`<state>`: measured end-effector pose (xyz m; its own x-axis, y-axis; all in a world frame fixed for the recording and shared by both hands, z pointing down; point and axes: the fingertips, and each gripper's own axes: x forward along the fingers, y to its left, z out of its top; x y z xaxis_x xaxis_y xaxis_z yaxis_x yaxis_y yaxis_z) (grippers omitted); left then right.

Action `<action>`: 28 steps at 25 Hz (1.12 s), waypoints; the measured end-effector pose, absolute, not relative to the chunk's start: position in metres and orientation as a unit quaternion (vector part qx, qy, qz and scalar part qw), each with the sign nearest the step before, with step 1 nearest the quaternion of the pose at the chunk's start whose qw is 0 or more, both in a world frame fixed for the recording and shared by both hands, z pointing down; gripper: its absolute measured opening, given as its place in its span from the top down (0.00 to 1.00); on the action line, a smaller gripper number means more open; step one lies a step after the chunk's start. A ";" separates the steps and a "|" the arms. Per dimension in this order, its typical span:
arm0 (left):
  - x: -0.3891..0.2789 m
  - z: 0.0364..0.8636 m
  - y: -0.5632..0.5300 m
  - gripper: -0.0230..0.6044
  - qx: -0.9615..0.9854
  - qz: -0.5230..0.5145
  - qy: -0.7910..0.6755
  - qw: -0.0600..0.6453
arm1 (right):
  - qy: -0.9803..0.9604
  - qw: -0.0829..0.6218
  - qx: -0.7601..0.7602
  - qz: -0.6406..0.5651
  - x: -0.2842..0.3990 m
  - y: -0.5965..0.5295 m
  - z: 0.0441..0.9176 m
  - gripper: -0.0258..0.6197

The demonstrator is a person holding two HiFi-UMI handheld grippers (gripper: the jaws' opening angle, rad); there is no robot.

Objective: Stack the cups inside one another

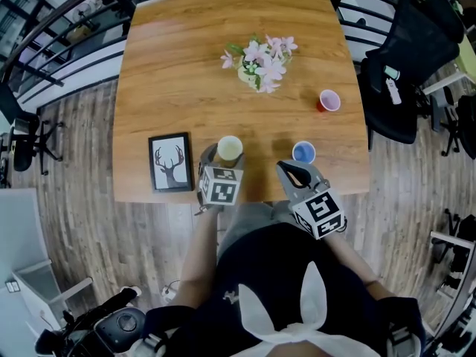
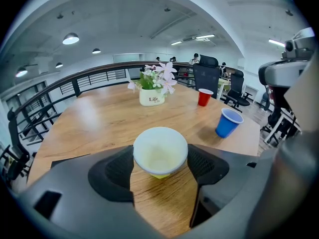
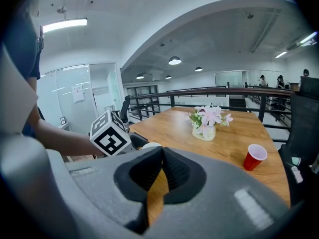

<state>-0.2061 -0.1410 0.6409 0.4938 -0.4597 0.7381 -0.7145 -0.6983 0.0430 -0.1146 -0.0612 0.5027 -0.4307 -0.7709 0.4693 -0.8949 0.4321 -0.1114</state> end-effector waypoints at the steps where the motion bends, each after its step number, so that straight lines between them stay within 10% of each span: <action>1: -0.205 0.640 -0.141 0.40 0.847 0.363 -0.346 0.175 | -0.827 0.176 0.505 0.175 -0.113 -0.061 0.502 0.96; 28: -0.135 0.540 -0.151 0.40 0.863 0.298 -0.385 0.137 | -0.834 0.168 0.500 0.162 -0.019 -0.059 0.476 0.96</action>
<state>-0.1351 -0.1506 0.5402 0.5257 -0.5825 0.6199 -0.7463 -0.6656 0.0074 -0.0187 -0.0594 0.4762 -0.4424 -0.7797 0.4431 -0.8889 0.4466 -0.1016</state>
